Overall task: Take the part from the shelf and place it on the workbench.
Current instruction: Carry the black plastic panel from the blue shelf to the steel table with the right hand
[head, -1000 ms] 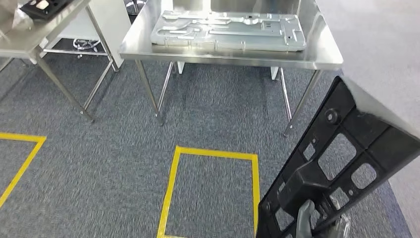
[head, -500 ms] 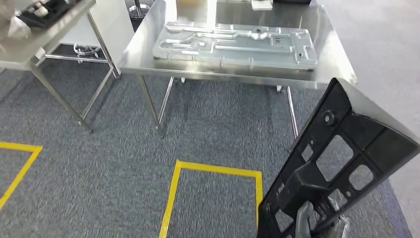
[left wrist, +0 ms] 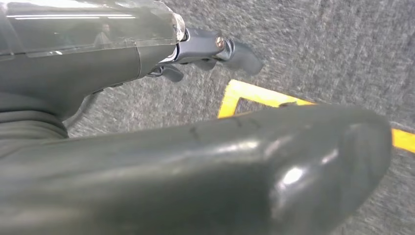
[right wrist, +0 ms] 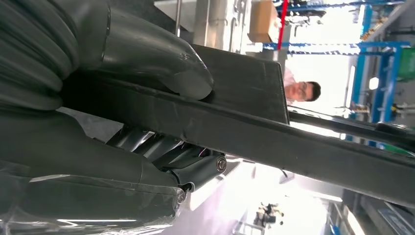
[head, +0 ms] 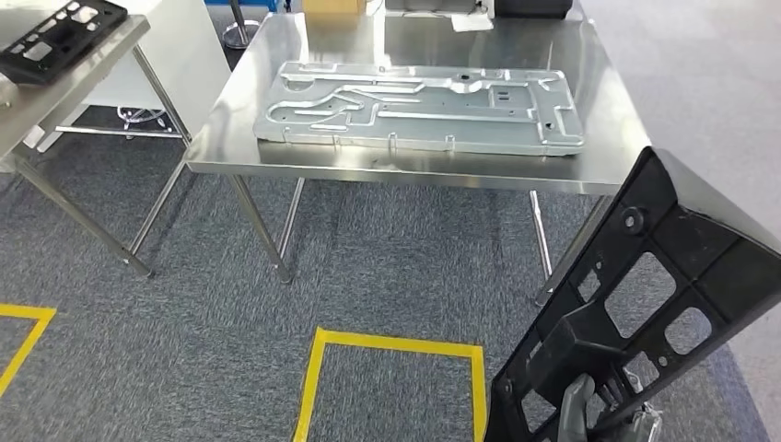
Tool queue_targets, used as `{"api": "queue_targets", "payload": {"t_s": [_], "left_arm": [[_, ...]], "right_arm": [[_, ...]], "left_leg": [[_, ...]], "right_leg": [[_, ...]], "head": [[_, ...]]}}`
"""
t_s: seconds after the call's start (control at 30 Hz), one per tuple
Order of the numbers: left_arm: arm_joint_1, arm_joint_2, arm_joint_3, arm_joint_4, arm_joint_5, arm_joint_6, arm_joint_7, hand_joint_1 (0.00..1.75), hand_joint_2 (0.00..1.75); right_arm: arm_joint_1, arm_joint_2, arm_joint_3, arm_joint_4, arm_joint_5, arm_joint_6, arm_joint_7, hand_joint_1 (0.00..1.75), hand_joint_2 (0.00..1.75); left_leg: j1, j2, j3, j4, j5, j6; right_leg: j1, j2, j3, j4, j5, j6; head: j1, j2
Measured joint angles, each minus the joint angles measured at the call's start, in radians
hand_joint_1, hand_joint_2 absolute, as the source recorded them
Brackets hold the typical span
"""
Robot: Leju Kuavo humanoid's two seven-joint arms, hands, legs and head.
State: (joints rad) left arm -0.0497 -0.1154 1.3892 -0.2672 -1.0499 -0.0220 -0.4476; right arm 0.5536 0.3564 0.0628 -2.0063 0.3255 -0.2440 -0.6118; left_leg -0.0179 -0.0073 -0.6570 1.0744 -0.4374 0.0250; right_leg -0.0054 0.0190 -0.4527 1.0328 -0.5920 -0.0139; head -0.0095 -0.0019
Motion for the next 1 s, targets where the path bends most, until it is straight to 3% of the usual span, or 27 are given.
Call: {"api": "queue_targets", "payload": {"t_s": [0.03, 0.1, 0.17, 0.2, 0.27, 0.3, 0.33, 0.37, 0.4, 0.47, 0.5, 0.53, 0.6, 0.63, 0.7, 0.77, 0.8, 0.83, 0.87, 0.93, 1.0], "left_arm": [[0.0, 0.002, 0.0, 0.0, 0.0, -0.001, 0.0, 0.0, 0.0], [-0.005, 0.001, 0.0, 0.0, 0.001, -0.003, 0.0, 0.0, 0.0], [-0.008, 0.001, 0.0, 0.0, 0.001, -0.005, 0.0, 0.0, 0.0], [-0.009, 0.002, 0.0, 0.0, 0.001, -0.005, 0.0, 0.0, 0.0], [-0.009, 0.001, 0.0, 0.0, 0.0, -0.005, 0.0, 0.0, 0.0], [-0.008, 0.001, 0.0, 0.0, 0.0, -0.006, 0.0, 0.0, 0.0], [-0.007, 0.001, 0.0, 0.0, 0.0, -0.006, 0.001, 0.0, 0.0], [-0.006, 0.0, 0.0, 0.0, 0.0, -0.006, 0.001, 0.0, 0.0], [-0.005, -0.001, 0.0, 0.0, 0.0, -0.006, 0.002, 0.0, 0.0], [-0.006, -0.001, 0.001, 0.0, -0.003, -0.006, 0.004, 0.0, 0.0], [-0.008, -0.001, 0.001, 0.0, -0.006, -0.005, 0.006, 0.0, 0.0], [-0.009, 0.0, 0.001, 0.0, -0.01, -0.005, 0.007, 0.0, 0.0], [-0.013, 0.002, 0.001, 0.0, -0.018, -0.004, 0.011, 0.0, 0.0], [-0.016, 0.002, 0.0, 0.0, -0.023, -0.004, 0.012, 0.0, 0.0], [-0.02, 0.003, 0.0, 0.0, -0.029, -0.006, 0.015, 0.0, 0.0], [-0.02, 0.004, -0.001, 0.0, -0.035, -0.008, 0.017, 0.0, 0.0], [-0.019, 0.004, -0.001, 0.0, -0.037, -0.009, 0.018, 0.0, 0.0], [-0.019, 0.005, -0.002, 0.0, -0.039, -0.01, 0.019, 0.0, 0.0], [-0.019, 0.006, -0.002, 0.001, -0.042, -0.01, 0.02, 0.0, 0.0], [-0.019, 0.01, -0.005, 0.001, -0.05, -0.01, 0.024, 0.0, 0.0], [-0.02, 0.014, -0.007, 0.001, -0.058, -0.01, 0.027, 0.0, 0.0]], "right_arm": [[-0.001, 0.001, 0.0, 0.001, 0.0, -0.002, 0.001, 1.75, 1.75], [-0.002, 0.002, 0.0, 0.0, 0.0, -0.005, 0.001, 1.75, 1.75], [-0.006, 0.002, 0.0, -0.001, 0.0, -0.005, 0.001, 1.75, 1.75], [-0.007, 0.002, 0.0, -0.001, 0.0, -0.006, 0.001, 1.75, 1.75], [-0.007, 0.002, -0.001, -0.001, 0.0, -0.009, 0.001, 1.75, 1.75], [-0.006, 0.002, -0.002, -0.001, 0.001, -0.012, 0.001, 1.75, 1.75], [-0.006, 0.002, -0.002, -0.001, 0.001, -0.016, 0.002, 1.75, 1.75], [-0.006, 0.002, -0.003, -0.001, 0.001, -0.021, 0.003, 1.75, 1.75], [-0.005, 0.002, -0.004, 0.0, 0.002, -0.026, 0.004, 1.75, 1.75], [-0.006, 0.002, -0.005, 0.002, 0.006, -0.039, 0.01, 1.75, 1.75], [-0.006, 0.002, -0.006, 0.003, 0.011, -0.049, 0.014, 1.75, 1.75], [-0.009, 0.002, -0.007, 0.003, 0.018, -0.066, 0.019, 1.75, 1.75], [-0.019, 0.002, -0.016, -0.003, 0.036, -0.108, 0.031, 1.75, 1.75], [-0.029, 0.002, -0.023, -0.009, 0.043, -0.128, 0.037, 1.75, 1.75], [-0.053, 0.002, -0.041, -0.021, 0.051, -0.157, 0.051, 1.75, 1.75], [-0.076, 0.001, -0.059, -0.03, 0.057, -0.176, 0.063, 1.75, 1.75], [-0.085, 0.001, -0.067, -0.033, 0.059, -0.185, 0.068, 1.75, 1.75], [-0.095, 0.001, -0.074, -0.035, 0.061, -0.196, 0.075, 1.75, 1.75], [-0.106, 0.0, -0.082, -0.036, 0.063, -0.212, 0.084, 1.75, 1.75], [-0.134, -0.002, -0.098, -0.037, 0.074, -0.259, 0.106, 1.75, 1.75], [-0.167, -0.01, -0.12, -0.036, 0.093, -0.311, 0.13, 1.75, 1.75]], "left_leg": [[-0.004, 0.0, 0.007, -0.01, 0.013, 0.003], [-0.001, 0.0, 0.04, -0.036, 0.005, 0.007], [0.007, -0.002, 0.084, -0.067, -0.003, 0.014], [0.01, -0.002, 0.102, -0.078, -0.01, 0.016], [0.014, -0.004, 0.132, -0.086, -0.031, 0.016], [0.017, -0.005, 0.148, -0.088, -0.044, 0.013], [0.02, -0.007, 0.166, -0.088, -0.059, 0.009], [0.023, -0.008, 0.186, -0.088, -0.074, 0.004], [0.026, -0.009, 0.203, -0.088, -0.09, -0.002], [0.027, -0.009, 0.231, -0.084, -0.121, -0.014], [0.026, -0.008, 0.238, -0.084, -0.132, -0.021], [0.025, -0.008, 0.244, -0.083, -0.138, -0.028], [0.026, -0.007, 0.238, -0.061, -0.129, -0.041], [0.027, -0.006, 0.219, -0.021, -0.116, -0.045], [0.029, -0.002, 0.145, 0.096, -0.115, -0.051], [0.029, -0.001, 0.066, 0.195, -0.176, -0.054], [0.029, 0.0, 0.038, 0.217, -0.21, -0.053], [0.029, 0.0, 0.022, 0.209, -0.224, -0.051], [0.029, 0.0, 0.02, 0.174, -0.207, -0.047], [0.026, 0.0, 0.038, 0.056, -0.101, -0.035], [0.021, 0.001, 0.053, -0.022, -0.028, -0.028]], "right_leg": [[-0.001, 0.002, 0.008, 0.0, -0.001, 0.008], [-0.002, -0.001, 0.007, 0.03, 0.021, 0.021], [-0.002, -0.005, -0.044, 0.123, 0.048, 0.034], [-0.004, -0.006, -0.084, 0.178, 0.044, 0.039], [-0.01, -0.008, -0.168, 0.25, -0.016, 0.05], [-0.013, -0.009, -0.197, 0.256, -0.05, 0.056], [-0.015, -0.011, -0.216, 0.24, -0.067, 0.06], [-0.018, -0.013, -0.223, 0.203, -0.056, 0.062], [-0.02, -0.015, -0.222, 0.151, -0.012, 0.062], [-0.021, -0.022, -0.219, 0.058, 0.12, 0.056], [-0.02, -0.023, -0.22, 0.036, 0.167, 0.048], [-0.018, -0.023, -0.221, 0.029, 0.187, 0.038], [-0.018, -0.019, -0.211, 0.026, 0.177, 0.019], [-0.019, -0.019, -0.202, 0.021, 0.171, 0.012], [-0.02, -0.019, -0.181, 0.01, 0.16, 0.001], [-0.018, -0.019, -0.159, 0.005, 0.144, -0.004], [-0.017, -0.017, -0.147, 0.005, 0.135, -0.005], [-0.015, -0.016, -0.134, 0.005, 0.126, -0.005], [-0.014, -0.014, -0.121, 0.005, 0.116, -0.005], [-0.01, -0.013, -0.096, 0.005, 0.1, -0.003], [-0.008, -0.01, -0.085, 0.006, 0.088, 0.006]], "head": [[0.001, 0.0], [-0.002, 0.0], [0.0, 0.0], [0.001, 0.0], [0.002, 0.0], [0.001, 0.0], [0.002, 0.0], [0.002, 0.0], [0.002, 0.0], [0.004, 0.0], [0.003, 0.0], [0.003, 0.0], [0.002, 0.0], [0.002, 0.0], [0.001, 0.0], [0.0, 0.0], [0.0, 0.0], [0.0, 0.0], [0.0, 0.0], [0.001, 0.0], [0.001, 0.0]]}}
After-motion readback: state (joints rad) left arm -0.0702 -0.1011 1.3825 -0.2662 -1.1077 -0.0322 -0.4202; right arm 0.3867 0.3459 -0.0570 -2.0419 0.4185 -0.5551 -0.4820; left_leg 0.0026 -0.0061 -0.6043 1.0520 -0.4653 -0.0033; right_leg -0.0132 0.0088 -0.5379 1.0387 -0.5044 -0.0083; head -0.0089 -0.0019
